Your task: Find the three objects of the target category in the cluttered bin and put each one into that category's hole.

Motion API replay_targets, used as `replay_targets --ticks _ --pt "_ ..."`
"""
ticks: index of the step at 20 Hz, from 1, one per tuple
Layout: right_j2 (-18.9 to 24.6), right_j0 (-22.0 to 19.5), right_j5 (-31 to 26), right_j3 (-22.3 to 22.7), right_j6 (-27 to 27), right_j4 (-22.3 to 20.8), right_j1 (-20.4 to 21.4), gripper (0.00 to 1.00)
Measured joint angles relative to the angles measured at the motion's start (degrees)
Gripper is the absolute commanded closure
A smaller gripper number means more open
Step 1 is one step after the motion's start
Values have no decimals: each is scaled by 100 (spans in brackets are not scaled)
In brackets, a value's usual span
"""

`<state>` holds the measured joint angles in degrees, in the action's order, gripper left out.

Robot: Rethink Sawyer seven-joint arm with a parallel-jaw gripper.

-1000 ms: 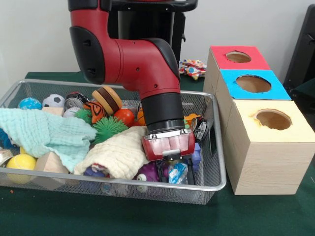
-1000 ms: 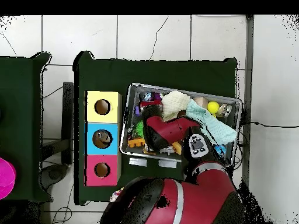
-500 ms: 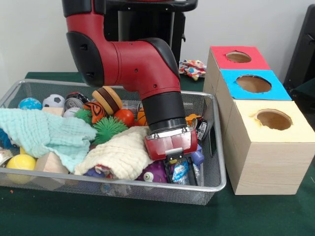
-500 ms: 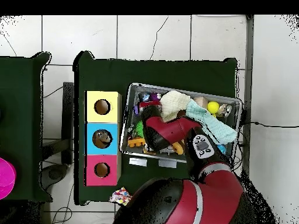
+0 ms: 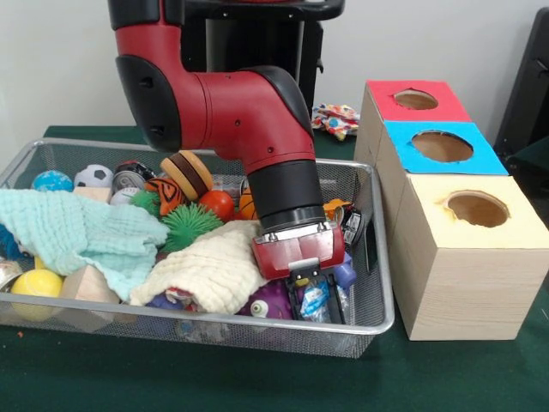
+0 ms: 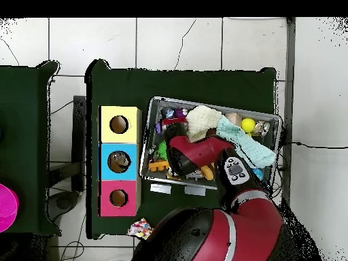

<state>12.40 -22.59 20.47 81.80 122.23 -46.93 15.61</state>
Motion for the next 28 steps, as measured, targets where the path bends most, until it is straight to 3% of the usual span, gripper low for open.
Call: replay_targets --ticks 7,11,22,28 --pt "-689 640 147 2 0 591 52 100" --pt "-904 892 150 3 0 718 70 100" --pt "-615 405 -591 119 0 706 315 100" --pt "-1032 727 -308 189 0 777 441 100"
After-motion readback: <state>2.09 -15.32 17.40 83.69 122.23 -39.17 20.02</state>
